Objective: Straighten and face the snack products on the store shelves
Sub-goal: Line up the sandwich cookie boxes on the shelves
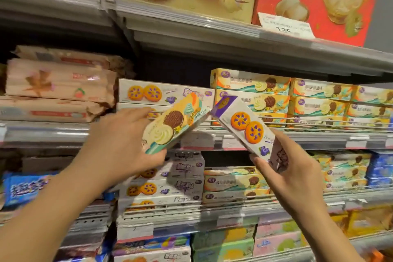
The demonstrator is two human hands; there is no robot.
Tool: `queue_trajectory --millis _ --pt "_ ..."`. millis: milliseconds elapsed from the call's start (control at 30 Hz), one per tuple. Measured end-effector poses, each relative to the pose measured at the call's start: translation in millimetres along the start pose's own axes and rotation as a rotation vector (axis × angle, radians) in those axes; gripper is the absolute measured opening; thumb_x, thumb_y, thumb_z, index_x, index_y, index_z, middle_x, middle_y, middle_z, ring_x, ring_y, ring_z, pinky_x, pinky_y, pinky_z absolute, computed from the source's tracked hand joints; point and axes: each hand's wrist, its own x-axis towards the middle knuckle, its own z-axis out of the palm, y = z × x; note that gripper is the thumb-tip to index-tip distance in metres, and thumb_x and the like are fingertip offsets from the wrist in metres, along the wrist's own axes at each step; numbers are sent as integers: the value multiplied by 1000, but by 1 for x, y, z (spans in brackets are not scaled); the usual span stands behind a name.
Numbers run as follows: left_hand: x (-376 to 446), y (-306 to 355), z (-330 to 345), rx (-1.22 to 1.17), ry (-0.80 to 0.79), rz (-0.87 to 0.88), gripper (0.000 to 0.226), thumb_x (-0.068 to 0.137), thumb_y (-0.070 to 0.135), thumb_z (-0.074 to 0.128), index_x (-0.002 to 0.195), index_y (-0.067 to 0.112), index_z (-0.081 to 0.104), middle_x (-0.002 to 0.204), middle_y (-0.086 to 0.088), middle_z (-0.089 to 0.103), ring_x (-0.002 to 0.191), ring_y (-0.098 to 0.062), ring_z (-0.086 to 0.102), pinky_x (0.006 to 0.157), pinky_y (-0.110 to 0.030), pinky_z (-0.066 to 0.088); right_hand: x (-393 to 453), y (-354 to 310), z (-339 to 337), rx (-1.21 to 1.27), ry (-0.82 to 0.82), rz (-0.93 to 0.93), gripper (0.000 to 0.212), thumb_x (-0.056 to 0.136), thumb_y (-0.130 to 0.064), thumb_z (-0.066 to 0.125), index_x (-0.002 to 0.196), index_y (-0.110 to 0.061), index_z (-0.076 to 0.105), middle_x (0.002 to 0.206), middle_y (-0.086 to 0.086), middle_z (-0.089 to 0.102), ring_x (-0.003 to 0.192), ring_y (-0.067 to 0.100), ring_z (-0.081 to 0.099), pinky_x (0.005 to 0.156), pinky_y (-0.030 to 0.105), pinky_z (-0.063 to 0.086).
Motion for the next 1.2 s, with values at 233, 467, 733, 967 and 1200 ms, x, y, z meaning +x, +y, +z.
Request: queue_trajectory --millis 233,467,733,967,1200 --pt "-36 -23 14 -312 -20 -133 73 71 75 47 127 34 66 163 17 30 145 -9 37 112 -38 41 32 -25 20 13 44 -174 63 79 -22 82 137 -12 57 124 11 67 107 31 64 84 52 55" --pt "-59 -41 31 -316 -48 -110 61 71 75 52 108 30 70 165 11 26 148 -11 33 120 -39 33 105 -59 23 -18 215 -397 59 85 -21 80 137 -9 57 121 17 67 106 37 62 87 51 52" --pt "-63 -43 42 -127 -49 -36 58 69 72 58 93 20 69 160 -6 40 145 -24 41 115 -37 27 168 -135 46 -271 -55 -576 65 78 -42 80 137 -24 58 127 5 70 113 33 63 90 47 49" --pt "-63 -43 42 -127 -45 -39 57 68 72 57 90 20 68 160 -3 39 148 -21 37 112 -36 36 176 -153 84 -273 -130 -550 63 84 -46 78 139 -23 56 124 1 70 109 30 63 84 46 52" --pt "-58 -41 42 -202 25 -108 49 68 69 62 85 23 63 151 5 47 135 -18 47 99 -38 49 180 -141 106 -275 -162 -483 63 89 -54 69 142 -25 51 125 2 69 113 30 62 90 46 48"
